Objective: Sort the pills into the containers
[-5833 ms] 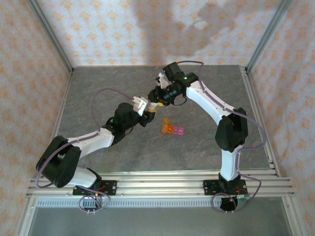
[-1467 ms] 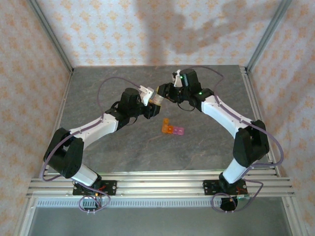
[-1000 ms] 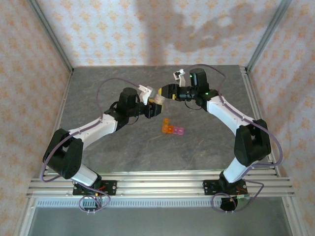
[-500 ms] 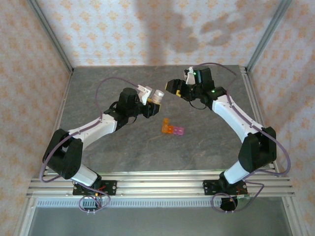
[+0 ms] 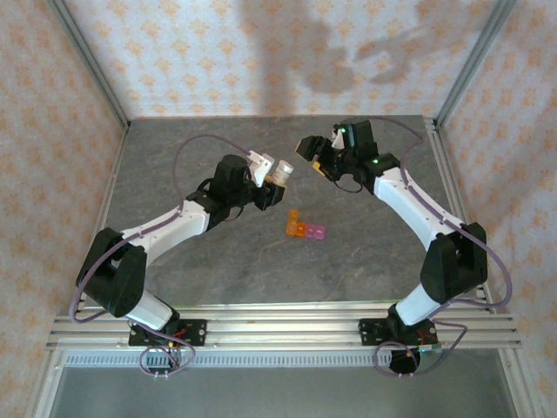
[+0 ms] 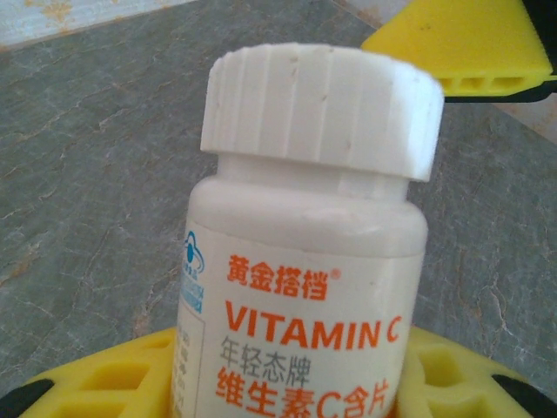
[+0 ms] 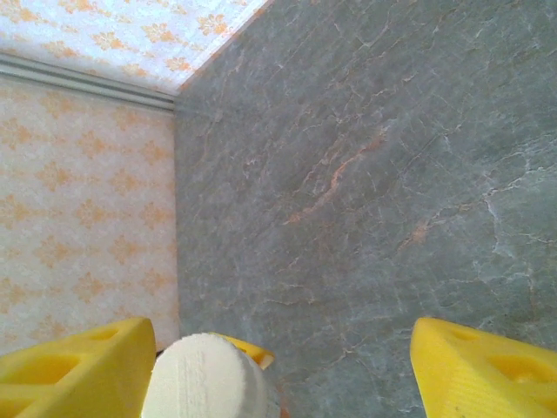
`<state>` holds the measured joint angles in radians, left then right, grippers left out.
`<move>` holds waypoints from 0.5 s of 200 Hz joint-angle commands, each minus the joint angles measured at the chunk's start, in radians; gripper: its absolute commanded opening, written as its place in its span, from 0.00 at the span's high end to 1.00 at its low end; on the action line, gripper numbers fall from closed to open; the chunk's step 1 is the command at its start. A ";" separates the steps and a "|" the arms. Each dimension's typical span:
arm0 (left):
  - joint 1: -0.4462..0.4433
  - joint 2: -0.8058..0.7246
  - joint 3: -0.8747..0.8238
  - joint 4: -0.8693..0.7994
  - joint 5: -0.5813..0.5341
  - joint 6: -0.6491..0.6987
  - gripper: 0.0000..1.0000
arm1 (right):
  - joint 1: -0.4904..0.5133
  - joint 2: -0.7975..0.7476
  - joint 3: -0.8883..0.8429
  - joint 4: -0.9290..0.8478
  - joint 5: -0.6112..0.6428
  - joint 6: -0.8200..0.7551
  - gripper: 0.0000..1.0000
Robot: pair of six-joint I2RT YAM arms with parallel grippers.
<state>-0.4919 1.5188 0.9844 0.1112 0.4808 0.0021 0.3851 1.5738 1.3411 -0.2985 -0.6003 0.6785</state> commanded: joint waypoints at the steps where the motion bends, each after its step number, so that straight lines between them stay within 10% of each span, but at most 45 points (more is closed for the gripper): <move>1: -0.010 0.021 0.038 -0.001 -0.011 0.023 1.00 | 0.000 0.012 -0.009 0.055 0.011 0.046 0.23; 100: -0.031 0.037 0.059 -0.005 -0.024 0.023 1.00 | 0.082 0.058 0.011 0.075 -0.009 0.046 0.28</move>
<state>-0.5121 1.5452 1.0065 0.1078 0.4774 0.0021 0.4469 1.6188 1.3411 -0.2527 -0.6025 0.7223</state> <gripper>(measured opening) 0.429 0.733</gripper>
